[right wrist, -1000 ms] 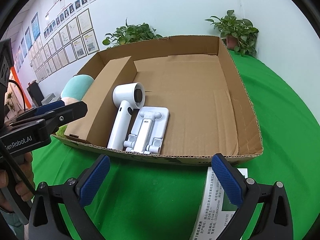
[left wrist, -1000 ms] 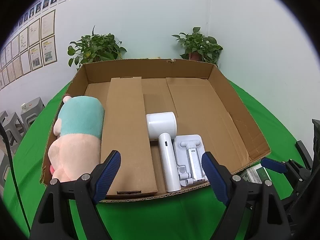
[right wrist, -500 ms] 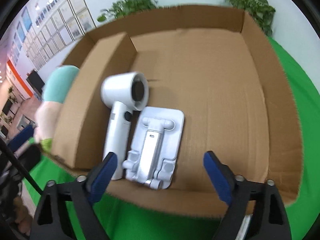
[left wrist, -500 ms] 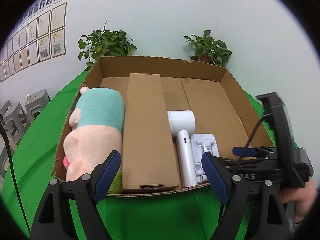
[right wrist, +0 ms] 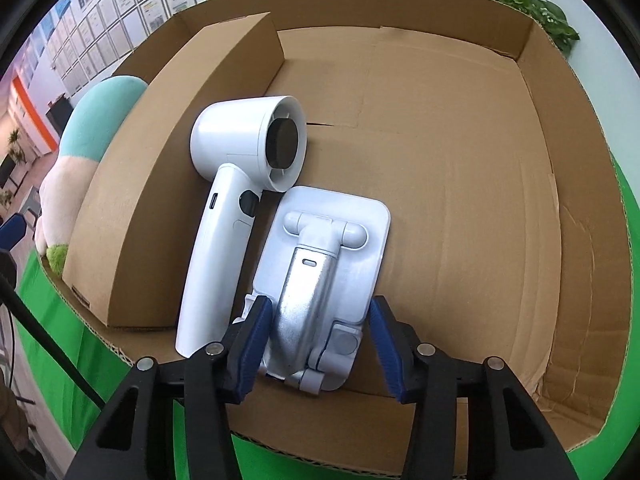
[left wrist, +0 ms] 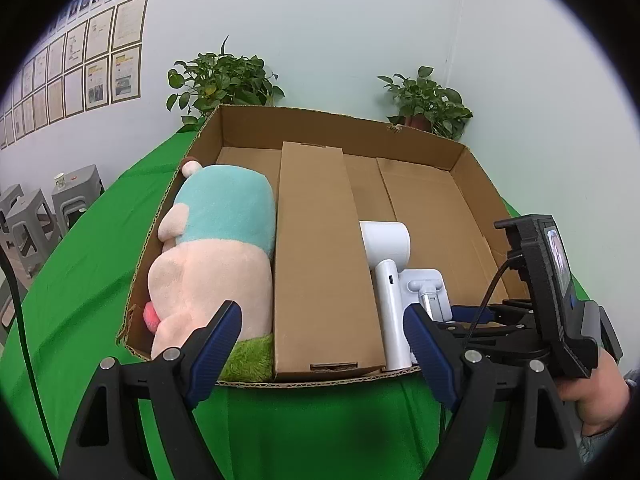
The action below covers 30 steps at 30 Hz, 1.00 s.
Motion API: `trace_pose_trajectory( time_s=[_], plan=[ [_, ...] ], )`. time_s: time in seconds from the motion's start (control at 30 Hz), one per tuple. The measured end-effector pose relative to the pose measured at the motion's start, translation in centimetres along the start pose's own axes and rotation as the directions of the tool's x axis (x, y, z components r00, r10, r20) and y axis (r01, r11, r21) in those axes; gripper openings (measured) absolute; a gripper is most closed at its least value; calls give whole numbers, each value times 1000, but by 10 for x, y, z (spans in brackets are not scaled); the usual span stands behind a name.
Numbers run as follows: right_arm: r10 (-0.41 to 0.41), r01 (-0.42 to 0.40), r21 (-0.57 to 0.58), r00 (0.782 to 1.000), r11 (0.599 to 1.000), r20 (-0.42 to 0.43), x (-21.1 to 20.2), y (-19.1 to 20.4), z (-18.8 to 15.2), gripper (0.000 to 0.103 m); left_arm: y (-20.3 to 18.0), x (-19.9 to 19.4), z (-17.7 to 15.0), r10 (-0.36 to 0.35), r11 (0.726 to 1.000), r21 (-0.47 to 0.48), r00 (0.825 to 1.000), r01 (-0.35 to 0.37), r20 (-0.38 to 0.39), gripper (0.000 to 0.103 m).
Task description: Organize objects
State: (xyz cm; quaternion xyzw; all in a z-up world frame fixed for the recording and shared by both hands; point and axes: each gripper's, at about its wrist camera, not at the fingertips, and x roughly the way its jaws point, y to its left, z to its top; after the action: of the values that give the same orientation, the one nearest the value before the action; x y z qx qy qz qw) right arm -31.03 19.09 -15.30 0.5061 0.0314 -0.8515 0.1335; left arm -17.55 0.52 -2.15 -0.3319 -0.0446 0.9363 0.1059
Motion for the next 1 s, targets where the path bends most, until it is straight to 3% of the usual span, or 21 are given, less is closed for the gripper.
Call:
trace_pose_trajectory(
  time_s=[0.47,0.53,0.57,0.6,0.77,1.0],
  plan=[
    [6,-6,7,1000,1000,-1,2,1,4,49,-3,-1,2,-1,1000,13,1000,1,4,83],
    [-14,13,21,1000,1000,18,-2,3,3,68,-5,-2,4,4,1000,14,1000,-5,10,83],
    [-22,20,27,999,999,47,-7,3,1,89,-6,-2,4,9,1000,16,1000,-9,12,83],
    [-23,21,32,996,999,88,-15,4,-1,99,-7,-2,5,14,1000,18,1000,-15,14,83],
    [-50,50,9,966,999,255,-62,11,-19,102,-15,-3,9,28,999,32,999,-29,32,83],
    [-43,39,20,944,999,326,-122,-5,-68,102,-31,-4,12,14,999,49,999,-16,42,83]
  ],
)
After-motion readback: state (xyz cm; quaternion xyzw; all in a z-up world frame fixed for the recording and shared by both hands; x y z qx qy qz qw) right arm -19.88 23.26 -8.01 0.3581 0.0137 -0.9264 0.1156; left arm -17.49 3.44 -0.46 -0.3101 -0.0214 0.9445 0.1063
